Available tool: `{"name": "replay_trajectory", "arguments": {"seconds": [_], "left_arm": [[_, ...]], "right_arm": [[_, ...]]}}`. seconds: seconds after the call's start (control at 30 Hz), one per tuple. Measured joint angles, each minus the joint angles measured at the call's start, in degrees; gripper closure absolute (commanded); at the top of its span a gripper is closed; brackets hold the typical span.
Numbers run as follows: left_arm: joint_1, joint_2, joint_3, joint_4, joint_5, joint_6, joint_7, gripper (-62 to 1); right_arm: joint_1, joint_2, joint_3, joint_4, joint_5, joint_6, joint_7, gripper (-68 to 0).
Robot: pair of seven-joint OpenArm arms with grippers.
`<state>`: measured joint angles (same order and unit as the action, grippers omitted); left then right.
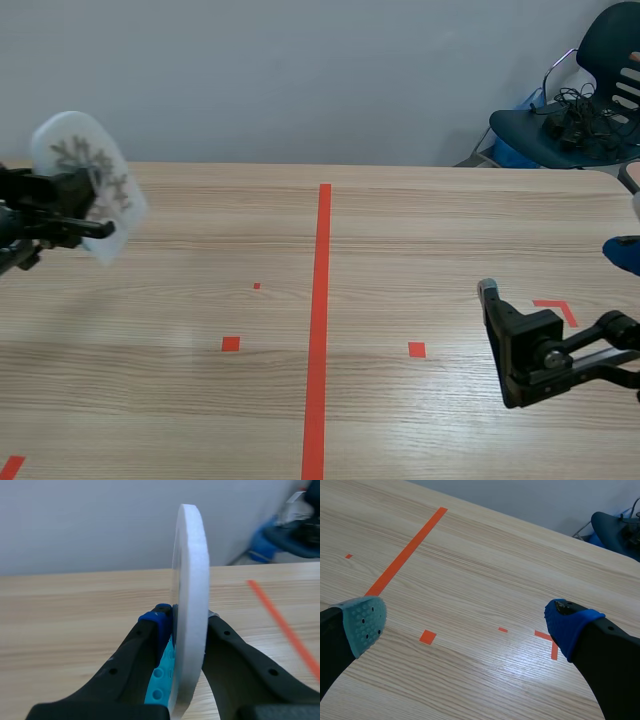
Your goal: Do the leaf sorting experiment
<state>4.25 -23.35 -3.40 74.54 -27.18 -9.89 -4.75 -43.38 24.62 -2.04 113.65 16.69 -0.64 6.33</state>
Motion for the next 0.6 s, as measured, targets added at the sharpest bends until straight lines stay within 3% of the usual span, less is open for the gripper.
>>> {"name": "replay_trajectory", "arguments": {"seconds": [0.07, 0.17, 0.33, 0.53, 0.6], "left_arm": [[0.0, -1.5, -2.3, -3.4, -1.5, 2.0, -0.1, -5.5], [0.0, -3.4, -3.0, -9.4, -3.9, 2.2, -1.6, -5.5], [0.0, -4.1, -2.9, -17.7, -4.5, 1.9, -6.1, -5.5], [0.0, -4.0, -2.5, -22.8, -4.4, 1.8, -8.5, -5.8], [0.0, -3.8, -2.5, -24.2, -4.4, 1.8, -9.5, -9.6]], "right_arm": [[0.0, 0.0, 0.0, 0.0, 0.0, 0.0, 0.0, -67.9], [0.0, 0.0, 0.0, 0.0, 0.0, 0.0, 0.0, -67.9], [0.0, 0.0, 0.0, 0.0, 0.0, 0.0, 0.0, -67.9], [0.0, 0.0, 0.0, 0.0, 0.0, 0.0, 0.0, -67.9], [0.0, 0.0, 0.0, 0.0, 0.0, 0.0, 0.0, -67.9]]}}
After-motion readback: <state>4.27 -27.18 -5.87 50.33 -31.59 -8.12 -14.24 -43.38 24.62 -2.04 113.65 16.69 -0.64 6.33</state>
